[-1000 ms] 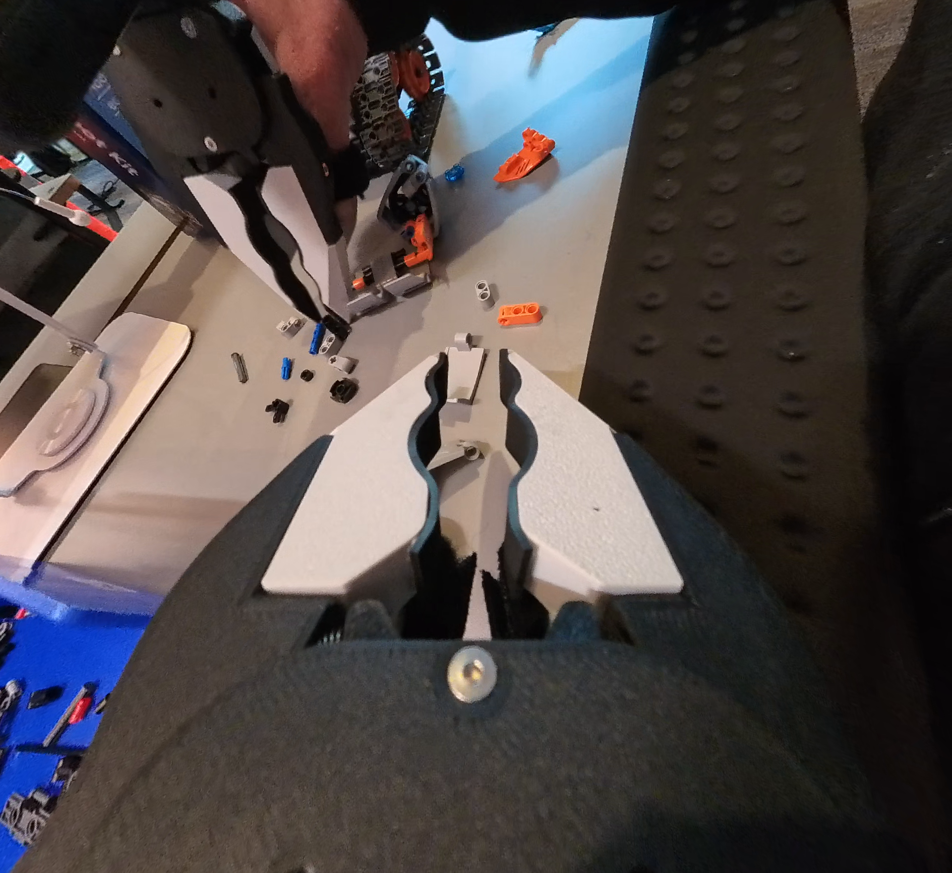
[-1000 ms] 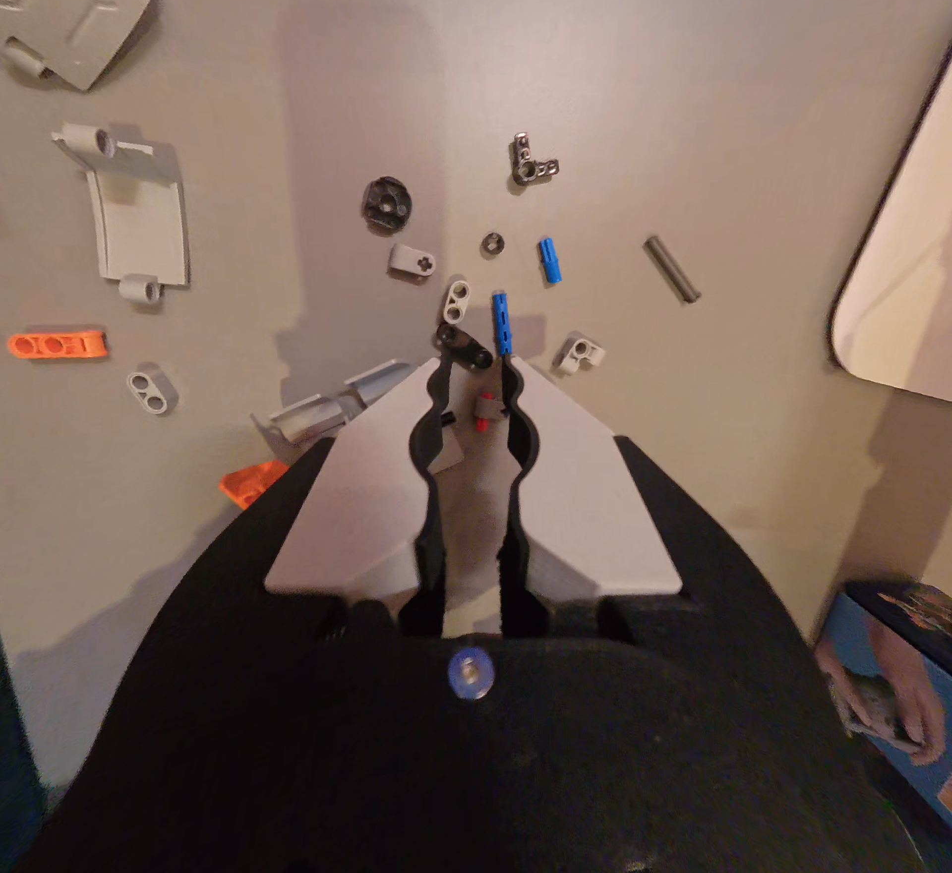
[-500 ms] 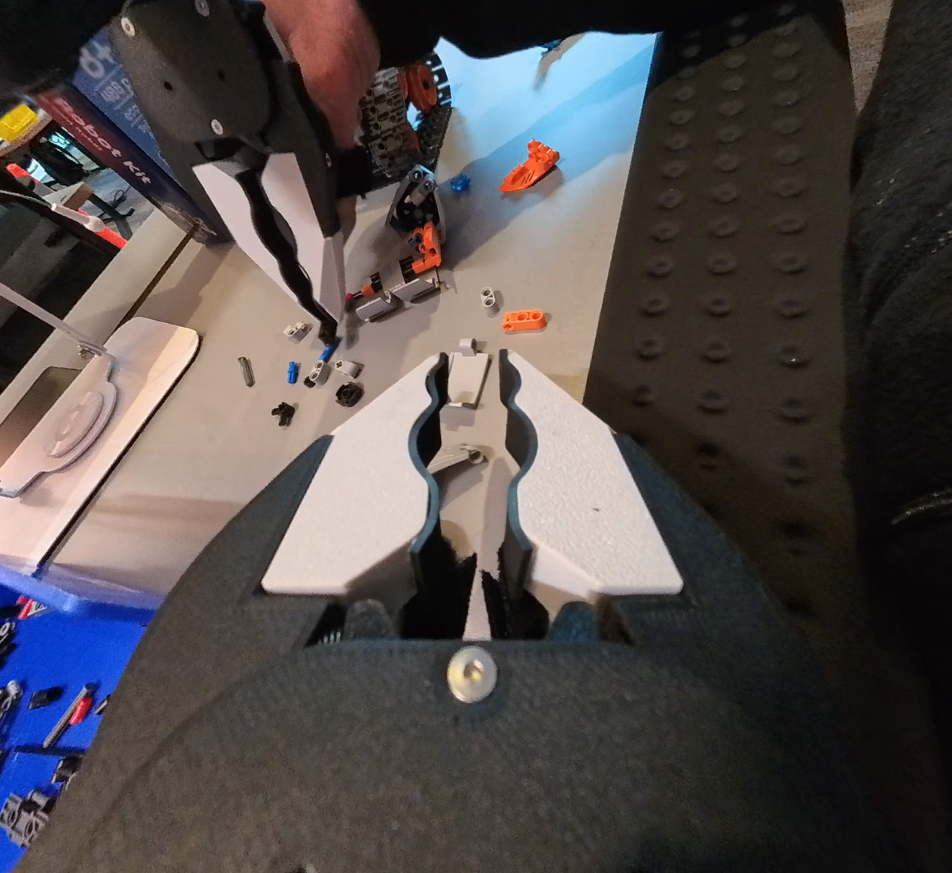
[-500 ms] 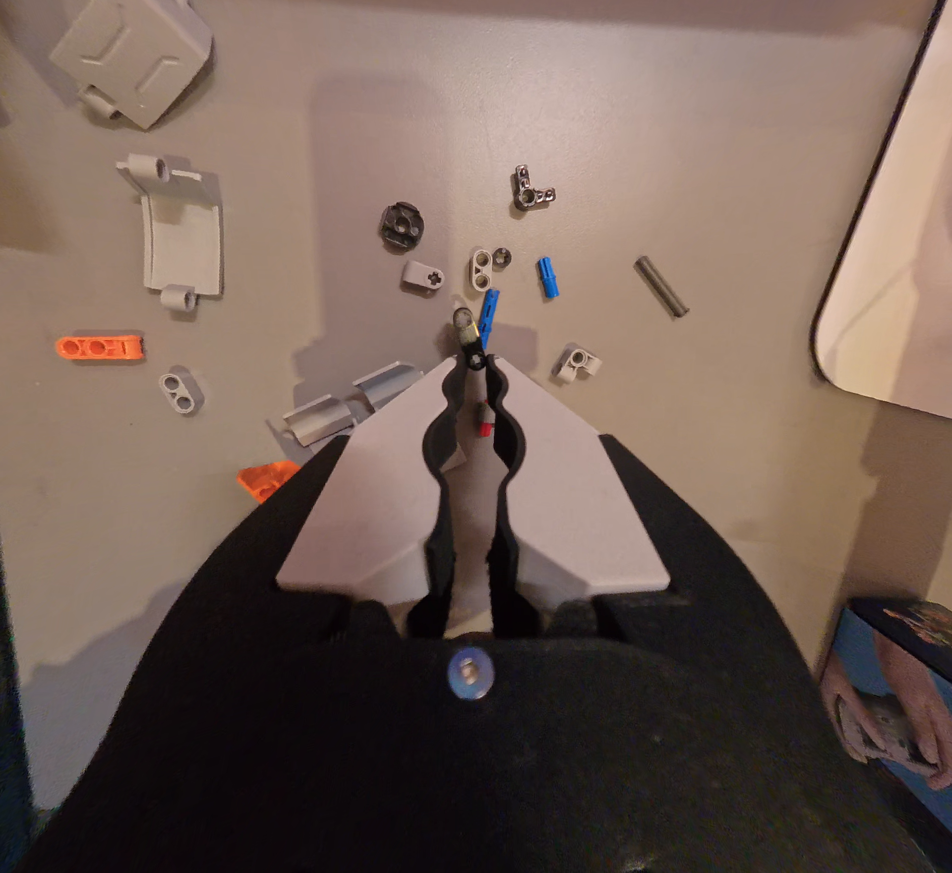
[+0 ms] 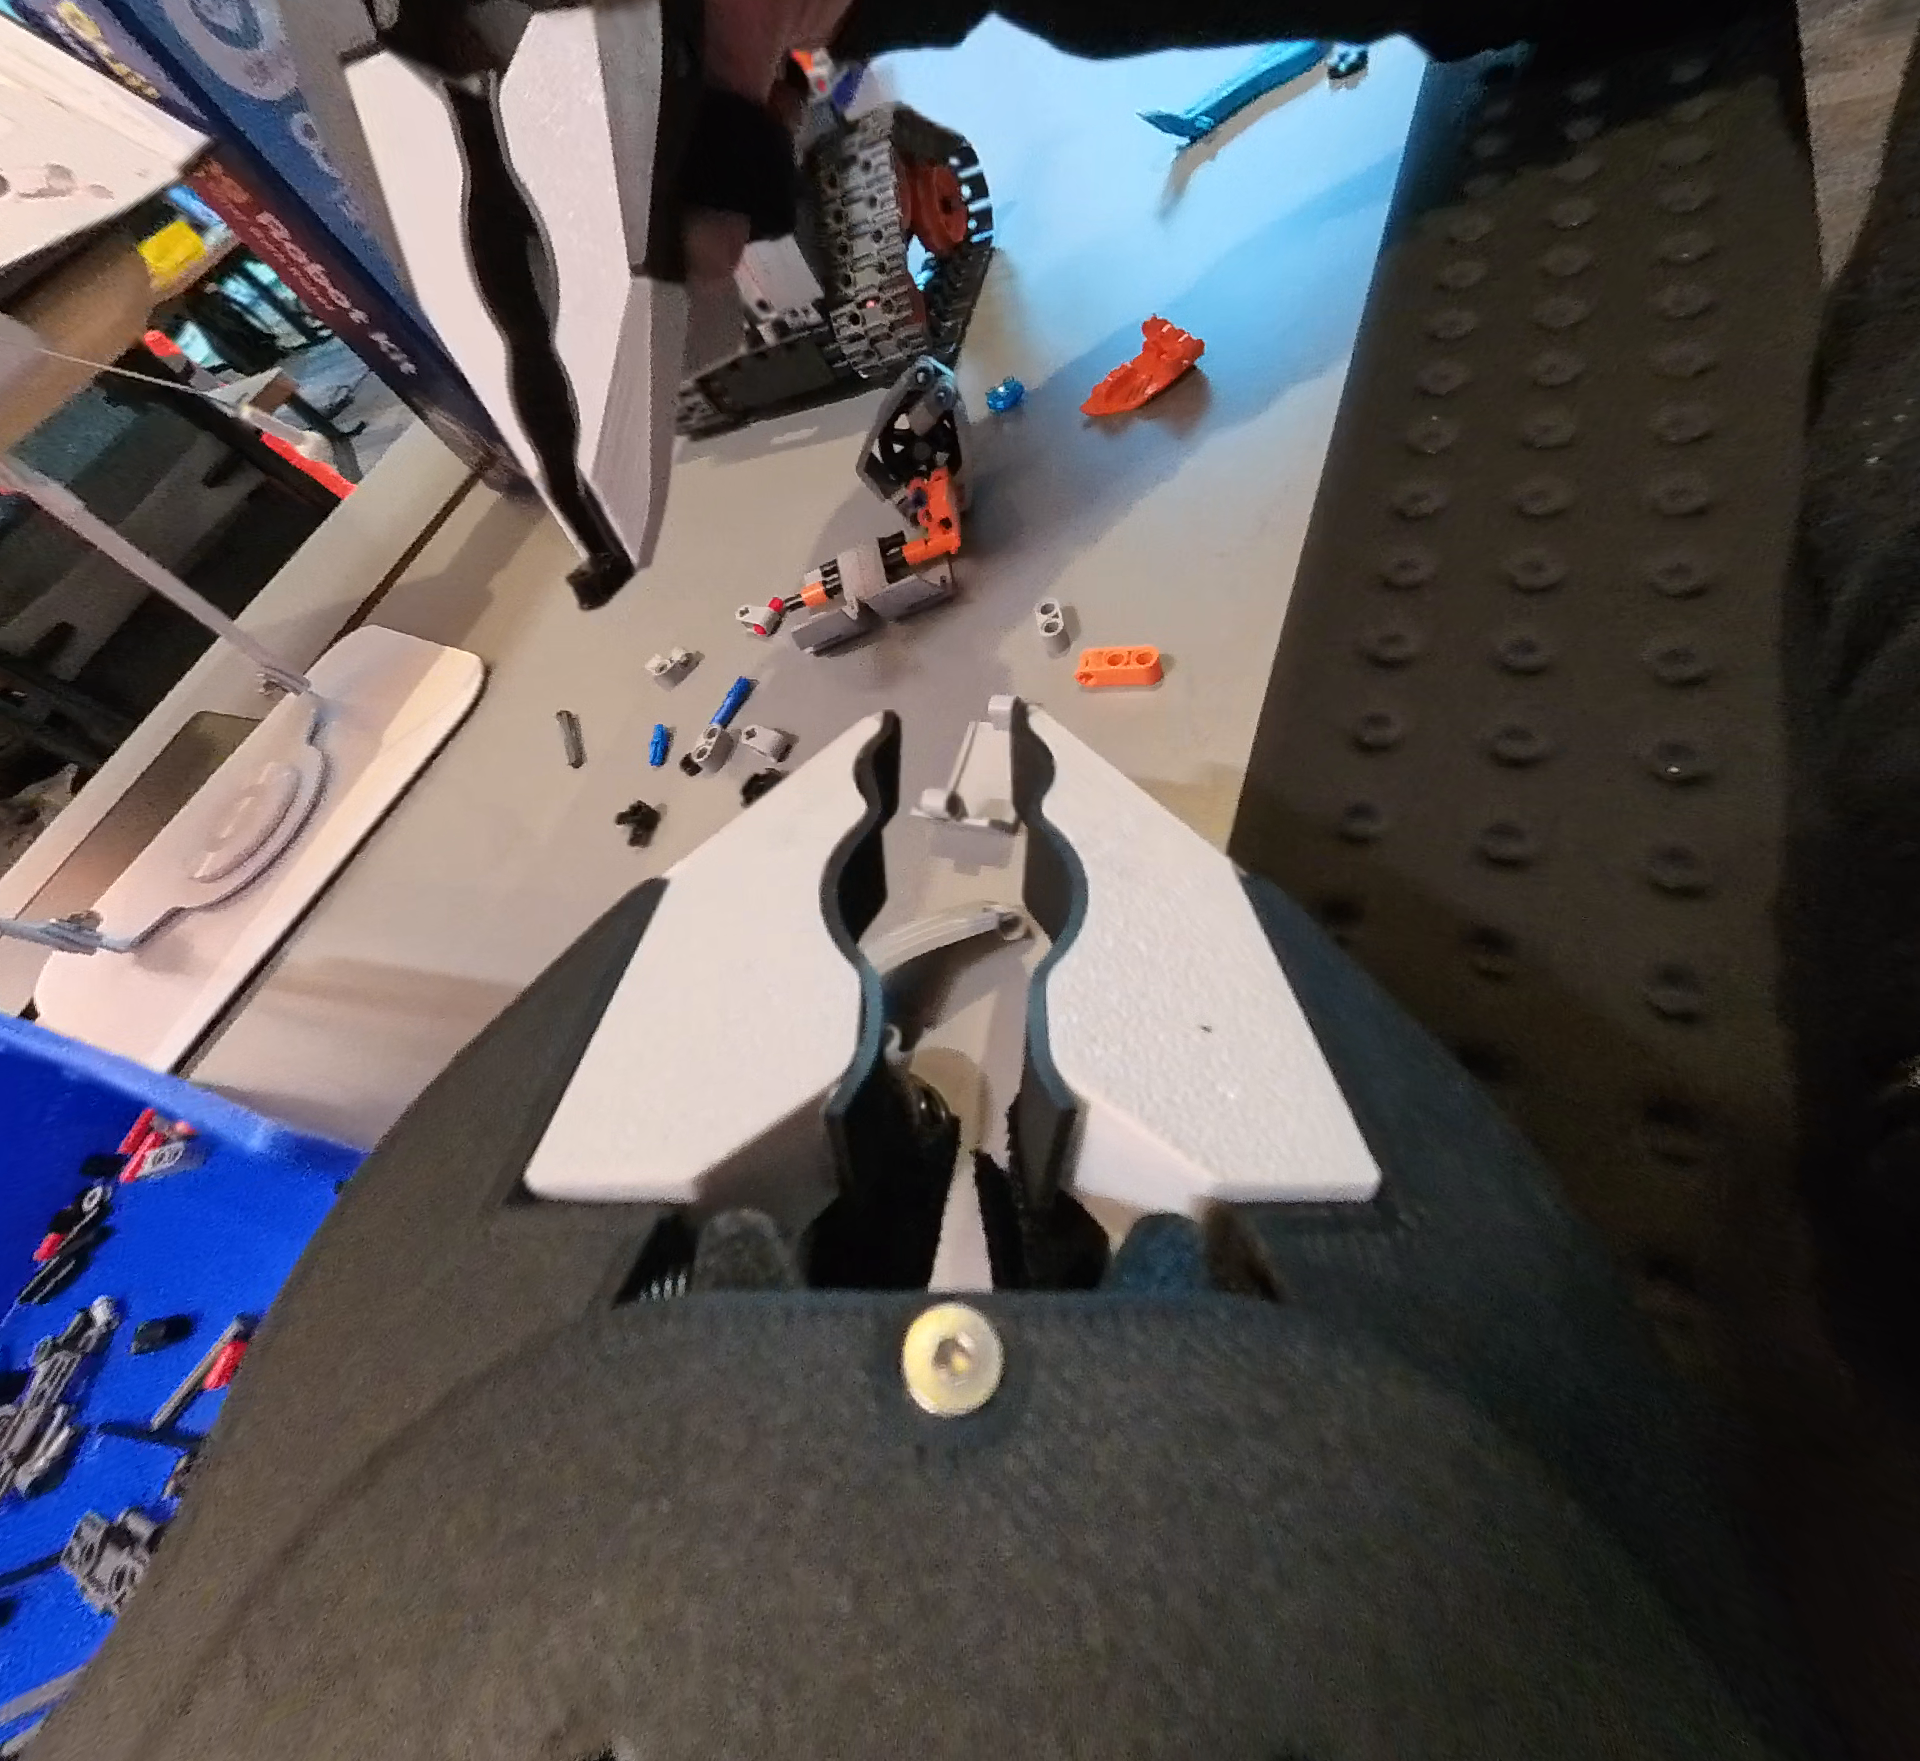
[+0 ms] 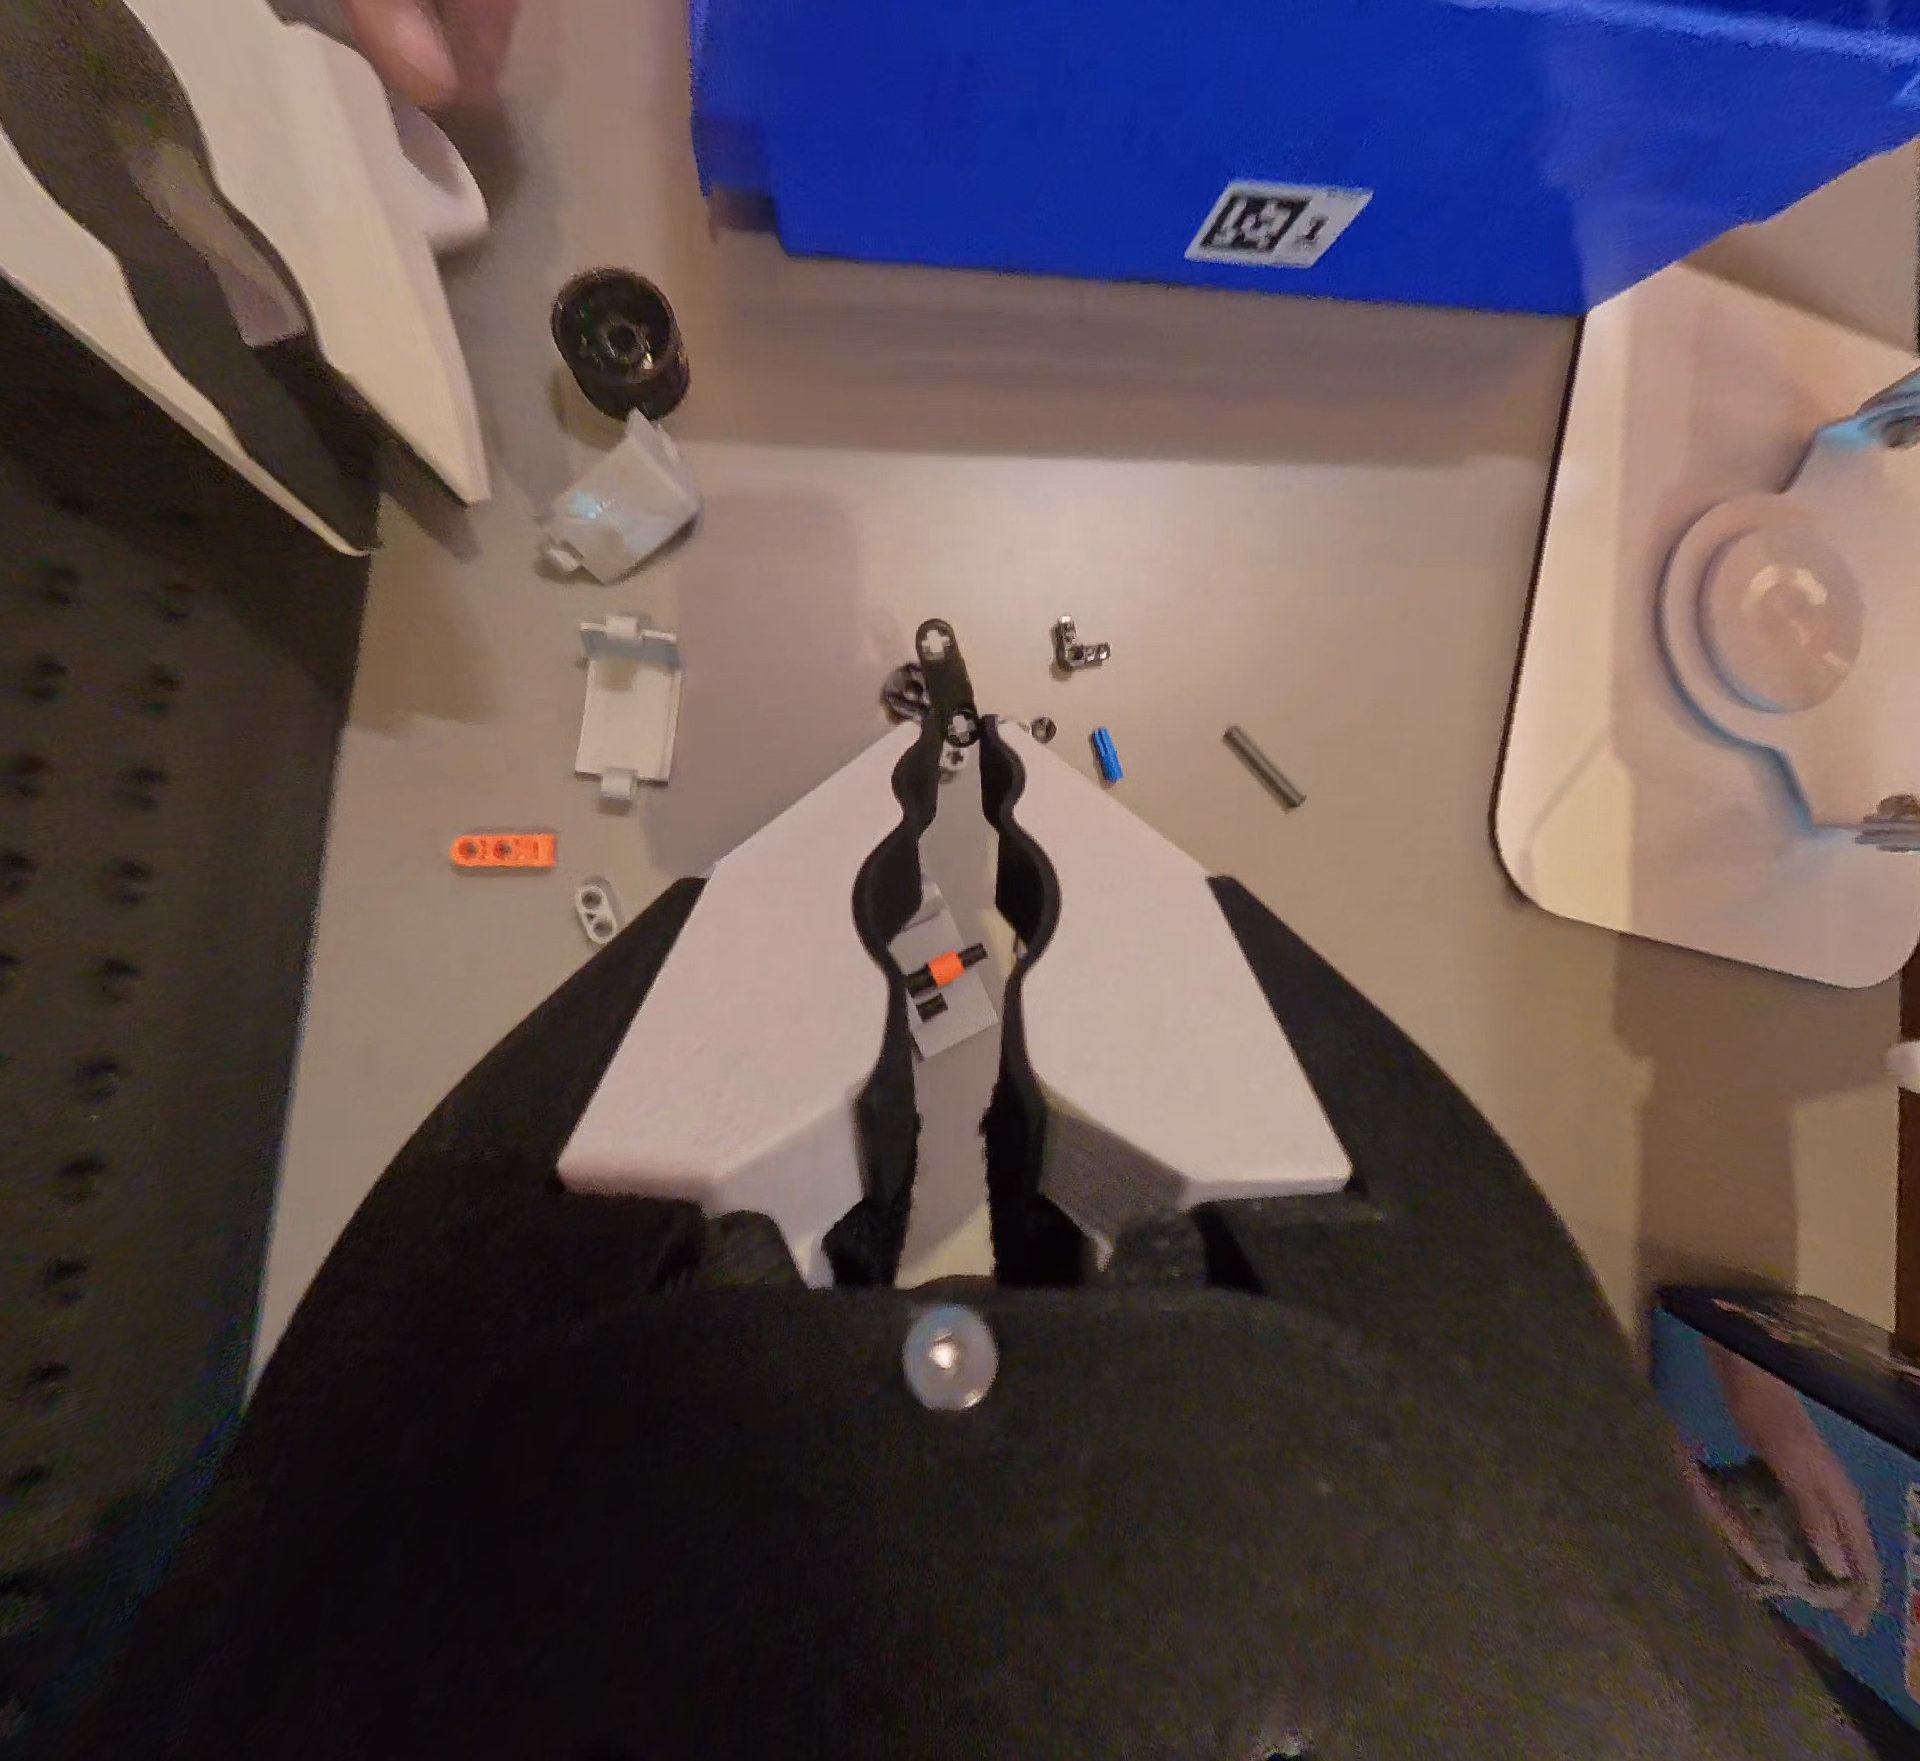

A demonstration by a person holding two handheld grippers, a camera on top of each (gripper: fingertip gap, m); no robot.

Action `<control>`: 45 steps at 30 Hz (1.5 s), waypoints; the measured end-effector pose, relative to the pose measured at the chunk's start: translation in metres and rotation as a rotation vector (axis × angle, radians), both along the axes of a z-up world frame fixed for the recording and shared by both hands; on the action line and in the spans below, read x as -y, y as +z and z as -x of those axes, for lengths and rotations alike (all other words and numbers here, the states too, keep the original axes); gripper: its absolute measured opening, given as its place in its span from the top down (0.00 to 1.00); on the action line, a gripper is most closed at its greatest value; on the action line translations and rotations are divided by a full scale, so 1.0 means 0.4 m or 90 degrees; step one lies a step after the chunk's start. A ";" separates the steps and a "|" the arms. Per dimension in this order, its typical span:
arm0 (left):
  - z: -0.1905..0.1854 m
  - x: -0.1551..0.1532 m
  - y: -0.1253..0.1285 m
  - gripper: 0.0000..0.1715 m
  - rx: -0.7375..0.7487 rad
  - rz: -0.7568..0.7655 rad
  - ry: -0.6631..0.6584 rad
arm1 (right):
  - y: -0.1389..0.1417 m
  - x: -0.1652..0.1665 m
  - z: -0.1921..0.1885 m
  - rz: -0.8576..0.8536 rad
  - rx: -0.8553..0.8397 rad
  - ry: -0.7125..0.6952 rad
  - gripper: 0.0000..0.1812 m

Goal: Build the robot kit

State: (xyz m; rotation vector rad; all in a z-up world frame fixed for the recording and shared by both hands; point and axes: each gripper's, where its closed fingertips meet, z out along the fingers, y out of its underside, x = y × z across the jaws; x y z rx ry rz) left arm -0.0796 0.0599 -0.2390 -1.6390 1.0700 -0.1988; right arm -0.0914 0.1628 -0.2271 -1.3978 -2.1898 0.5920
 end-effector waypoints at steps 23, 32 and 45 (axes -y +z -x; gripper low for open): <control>0.052 -0.101 0.149 0.82 0.001 -0.101 0.148 | 0.111 0.115 -0.008 0.034 -0.094 0.083 0.97; 0.017 -0.092 0.123 0.95 0.026 -0.053 0.097 | 0.101 0.167 -0.004 -0.019 -0.088 0.137 0.98; 0.023 -0.090 0.140 0.98 0.114 -0.032 0.081 | 0.120 0.177 0.006 0.015 -0.127 0.142 0.97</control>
